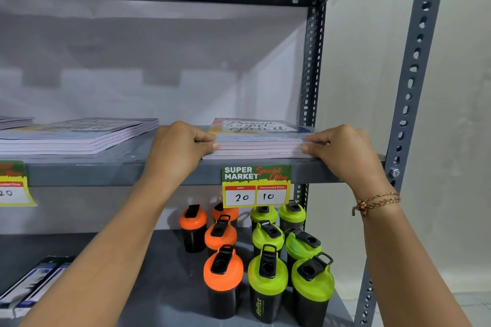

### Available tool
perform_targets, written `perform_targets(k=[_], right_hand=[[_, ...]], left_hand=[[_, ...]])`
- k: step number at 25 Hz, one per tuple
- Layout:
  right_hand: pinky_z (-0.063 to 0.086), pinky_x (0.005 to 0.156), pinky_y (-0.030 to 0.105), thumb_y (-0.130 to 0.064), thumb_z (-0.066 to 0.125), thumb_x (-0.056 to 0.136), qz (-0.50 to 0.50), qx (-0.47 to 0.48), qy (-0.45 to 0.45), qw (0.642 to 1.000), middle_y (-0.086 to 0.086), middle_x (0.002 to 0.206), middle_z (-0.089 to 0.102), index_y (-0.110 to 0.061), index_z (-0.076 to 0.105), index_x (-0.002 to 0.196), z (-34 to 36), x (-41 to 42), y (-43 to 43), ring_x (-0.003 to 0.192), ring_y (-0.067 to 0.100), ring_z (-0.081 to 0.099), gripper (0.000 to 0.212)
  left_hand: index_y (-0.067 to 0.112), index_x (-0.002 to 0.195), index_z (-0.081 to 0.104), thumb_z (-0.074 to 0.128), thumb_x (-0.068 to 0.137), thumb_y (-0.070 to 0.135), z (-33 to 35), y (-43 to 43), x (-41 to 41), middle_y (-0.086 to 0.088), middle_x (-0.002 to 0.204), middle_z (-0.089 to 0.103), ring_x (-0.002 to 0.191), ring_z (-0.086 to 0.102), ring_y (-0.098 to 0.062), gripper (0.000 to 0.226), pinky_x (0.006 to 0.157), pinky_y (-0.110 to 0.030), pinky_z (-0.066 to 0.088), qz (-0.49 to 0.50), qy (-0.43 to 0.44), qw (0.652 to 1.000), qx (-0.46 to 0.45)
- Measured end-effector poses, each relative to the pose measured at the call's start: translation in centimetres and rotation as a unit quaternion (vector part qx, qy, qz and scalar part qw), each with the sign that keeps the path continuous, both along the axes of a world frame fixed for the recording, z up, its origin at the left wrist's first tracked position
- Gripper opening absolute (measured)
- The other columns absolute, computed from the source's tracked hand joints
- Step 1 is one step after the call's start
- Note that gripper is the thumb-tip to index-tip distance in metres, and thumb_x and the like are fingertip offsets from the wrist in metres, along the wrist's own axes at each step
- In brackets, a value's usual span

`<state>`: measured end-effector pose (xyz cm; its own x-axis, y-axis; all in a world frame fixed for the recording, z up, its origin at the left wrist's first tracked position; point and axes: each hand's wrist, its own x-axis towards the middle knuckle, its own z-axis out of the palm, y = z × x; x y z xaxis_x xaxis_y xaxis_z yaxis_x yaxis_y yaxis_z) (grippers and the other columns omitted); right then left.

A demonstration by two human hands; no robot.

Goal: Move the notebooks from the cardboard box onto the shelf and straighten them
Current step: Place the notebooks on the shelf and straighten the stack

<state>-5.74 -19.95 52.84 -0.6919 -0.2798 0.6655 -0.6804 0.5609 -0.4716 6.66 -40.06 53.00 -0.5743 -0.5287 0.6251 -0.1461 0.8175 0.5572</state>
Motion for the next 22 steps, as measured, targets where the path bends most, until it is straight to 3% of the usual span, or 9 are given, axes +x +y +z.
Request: perform_targets(k=[4, 8, 14, 22], right_hand=[[0.041, 0.093, 0.019, -0.023, 0.067, 0.083, -0.004, -0.023, -0.017, 1.000, 0.012, 0.117, 0.069, -0.009, 0.067, 0.111, 0.0, 0.4, -0.1, 0.113, 0.024, 0.058, 0.031], [0.031, 0.073, 0.005, -0.020, 0.069, 0.081, -0.006, -0.056, -0.041, 0.998, 0.012, 0.117, 0.069, -0.006, 0.068, 0.110, 0.0, 0.6, 0.2, 0.112, 0.022, 0.058, 0.032], [0.042, 0.088, 0.023, -0.021, 0.070, 0.081, -0.002, -0.090, -0.038, 0.995, 0.012, 0.117, 0.069, -0.009, 0.068, 0.110, -0.6, 1.4, 0.9, 0.114, 0.025, 0.057, 0.032], [0.041, 0.093, 0.024, -0.022, 0.069, 0.081, -0.004, -0.079, -0.027, 0.997, 0.009, 0.119, 0.068, -0.009, 0.068, 0.110, -0.7, 1.4, 0.9, 0.116, 0.024, 0.057, 0.032]], left_hand=[[0.013, 0.115, 0.068, 0.071, 0.082, 0.022, -0.1, 0.6, 0.2, -0.010, 0.122, 0.068, 0.117, 0.057, -0.021, 0.034, 0.092, -0.022, 0.040, 0.006, 0.000, 1.000, 0.004], [0.012, 0.113, 0.069, 0.071, 0.083, 0.021, 0.0, 1.0, 0.4, -0.010, 0.121, 0.068, 0.116, 0.057, -0.020, 0.032, 0.092, -0.022, 0.039, 0.007, 0.015, 1.000, 0.017], [0.014, 0.112, 0.070, 0.070, 0.083, 0.024, -0.3, 1.1, 1.2, -0.008, 0.117, 0.071, 0.112, 0.060, -0.015, 0.031, 0.080, -0.013, 0.033, 0.016, 0.021, 1.000, -0.005], [0.015, 0.108, 0.072, 0.072, 0.080, 0.026, -0.4, 0.3, 1.1, -0.005, 0.113, 0.073, 0.110, 0.060, -0.015, 0.030, 0.082, -0.016, 0.034, 0.011, 0.023, 1.000, -0.014]])
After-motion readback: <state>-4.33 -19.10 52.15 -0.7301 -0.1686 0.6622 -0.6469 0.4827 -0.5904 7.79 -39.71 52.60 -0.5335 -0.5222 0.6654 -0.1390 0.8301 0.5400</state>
